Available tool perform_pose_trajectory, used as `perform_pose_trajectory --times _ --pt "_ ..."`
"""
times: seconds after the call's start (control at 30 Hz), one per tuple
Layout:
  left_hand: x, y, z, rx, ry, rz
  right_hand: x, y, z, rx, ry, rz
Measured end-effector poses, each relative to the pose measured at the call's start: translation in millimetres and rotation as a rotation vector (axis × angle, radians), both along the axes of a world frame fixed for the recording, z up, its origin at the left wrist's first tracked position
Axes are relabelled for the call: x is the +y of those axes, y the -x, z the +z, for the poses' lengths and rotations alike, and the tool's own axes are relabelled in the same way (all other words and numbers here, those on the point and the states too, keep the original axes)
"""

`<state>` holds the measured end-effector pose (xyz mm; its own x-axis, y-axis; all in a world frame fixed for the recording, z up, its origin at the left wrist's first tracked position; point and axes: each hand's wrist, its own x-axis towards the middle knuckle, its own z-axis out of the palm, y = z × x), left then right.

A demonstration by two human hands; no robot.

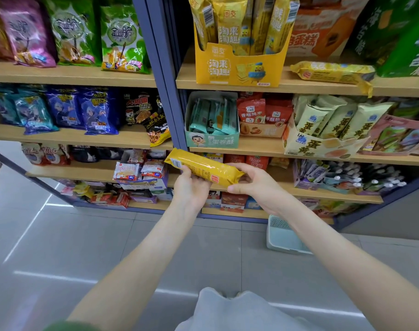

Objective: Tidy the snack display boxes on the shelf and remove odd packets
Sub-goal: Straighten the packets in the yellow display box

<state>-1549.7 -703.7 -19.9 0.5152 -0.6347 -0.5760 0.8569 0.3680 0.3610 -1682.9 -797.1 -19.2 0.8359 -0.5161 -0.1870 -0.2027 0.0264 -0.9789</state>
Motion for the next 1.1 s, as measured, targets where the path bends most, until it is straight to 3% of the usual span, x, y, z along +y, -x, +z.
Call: perform_pose_trajectory --times 0.13,0.23,0.5,0.63,0.73,0.87,1.1 --pt "3 2 0 -0.089 -0.045 -0.078 -7 5 2 0.061 0.195 0.052" --pt "5 0 -4 -0.131 -0.071 -0.101 -7 10 3 0.006 0.133 0.071" --pt "7 2 -7 -0.242 0.075 -0.173 -7 17 -10 -0.162 -0.081 -0.093" --pt "11 1 -13 -0.32 0.003 -0.214 -12 24 -4 -0.198 -0.179 0.003" --pt "14 0 -16 -0.448 -0.104 -0.287 -14 24 -2 -0.106 -0.179 0.046" --pt "16 10 -10 -0.712 -0.116 -0.612 -11 13 -5 0.017 -0.14 0.069" --pt "15 10 11 -1.083 -0.176 -0.813 -5 13 4 -0.152 -0.272 0.065"
